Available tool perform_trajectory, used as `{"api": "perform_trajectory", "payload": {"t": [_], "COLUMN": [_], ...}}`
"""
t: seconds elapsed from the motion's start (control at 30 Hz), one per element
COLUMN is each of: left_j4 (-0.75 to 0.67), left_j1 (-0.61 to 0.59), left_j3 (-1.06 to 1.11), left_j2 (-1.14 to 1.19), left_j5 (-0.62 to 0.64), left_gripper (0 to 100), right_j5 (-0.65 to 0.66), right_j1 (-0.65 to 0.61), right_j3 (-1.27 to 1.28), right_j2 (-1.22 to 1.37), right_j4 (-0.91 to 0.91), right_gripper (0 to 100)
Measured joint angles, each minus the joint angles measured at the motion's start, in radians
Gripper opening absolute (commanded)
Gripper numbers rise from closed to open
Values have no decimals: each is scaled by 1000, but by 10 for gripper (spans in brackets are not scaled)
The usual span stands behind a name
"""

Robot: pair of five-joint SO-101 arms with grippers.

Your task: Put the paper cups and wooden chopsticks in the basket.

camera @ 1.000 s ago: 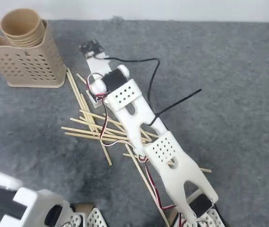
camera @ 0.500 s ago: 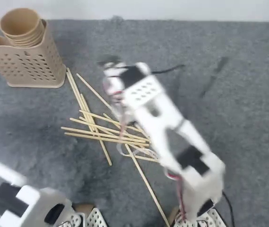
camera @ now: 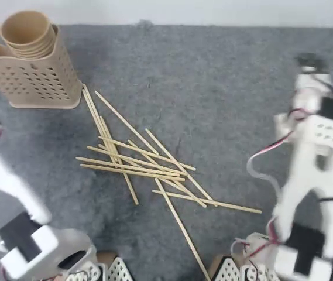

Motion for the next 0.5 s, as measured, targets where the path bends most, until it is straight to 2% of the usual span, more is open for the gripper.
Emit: {"api": "perform_trajectory", "payload": {"t": [0.2,0.33,0.5], "left_j4": [-135,-267,-394], "left_j1": [127,198,249], "left_j3": [233,471,707], "left_j2": [-141,-315,-471], "left_j5": [0,3,-52], "left_gripper": [124,124,124], "right_j5": [46,51,143], "right_j1": [164,216,236], "right_j3": [-365,-750,-1310], "right_j2": [408,750,1162], "right_j4": [-38,-11,57], "right_gripper": [110,110,110]}}
